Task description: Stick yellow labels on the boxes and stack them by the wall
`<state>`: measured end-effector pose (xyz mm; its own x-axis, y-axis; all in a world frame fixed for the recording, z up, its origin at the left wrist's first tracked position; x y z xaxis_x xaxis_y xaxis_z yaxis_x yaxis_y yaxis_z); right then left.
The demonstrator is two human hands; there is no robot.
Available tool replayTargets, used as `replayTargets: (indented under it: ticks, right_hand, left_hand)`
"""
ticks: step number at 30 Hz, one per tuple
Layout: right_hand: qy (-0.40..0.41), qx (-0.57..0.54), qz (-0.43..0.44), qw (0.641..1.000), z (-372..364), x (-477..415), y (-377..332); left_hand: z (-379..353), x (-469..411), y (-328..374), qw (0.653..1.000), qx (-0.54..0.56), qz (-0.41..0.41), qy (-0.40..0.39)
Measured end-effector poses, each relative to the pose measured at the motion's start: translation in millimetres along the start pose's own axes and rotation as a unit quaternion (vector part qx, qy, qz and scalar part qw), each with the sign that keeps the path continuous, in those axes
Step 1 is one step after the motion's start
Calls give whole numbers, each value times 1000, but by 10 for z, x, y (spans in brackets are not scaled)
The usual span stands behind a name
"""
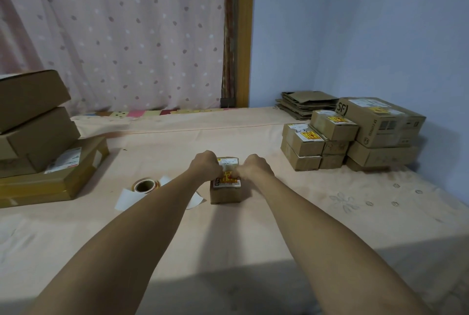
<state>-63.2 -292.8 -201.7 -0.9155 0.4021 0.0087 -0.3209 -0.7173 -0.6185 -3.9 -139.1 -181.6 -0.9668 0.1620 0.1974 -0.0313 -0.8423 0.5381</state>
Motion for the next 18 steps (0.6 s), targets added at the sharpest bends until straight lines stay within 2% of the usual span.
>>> replayTargets:
  ticks: [8, 15, 18]
  right_hand:
    - [-47, -181, -41, 982, -174, 86, 176]
    - [-40, -175, -28, 983, -238, 224, 136]
    - [-58, -174, 7, 983, -257, 227, 106]
  left_hand:
    - [-147, 16, -172, 990, 100, 91, -42]
    - [-168, 76, -163, 995, 54, 84, -20]
    - [-158, 84, -186, 992, 78, 94, -28]
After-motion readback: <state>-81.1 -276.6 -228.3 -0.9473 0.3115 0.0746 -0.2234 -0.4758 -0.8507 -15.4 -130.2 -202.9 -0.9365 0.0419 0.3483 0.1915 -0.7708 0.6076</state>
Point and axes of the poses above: each hand's wrist, its own x-axis away from the middle knuckle, its own z-axis out of the back of the hand, y = z × x, the point moved 6 cm from there along -x, towards the middle knuckle, and after that the axes turned 13 degrees about z, right-handed, at the moved point
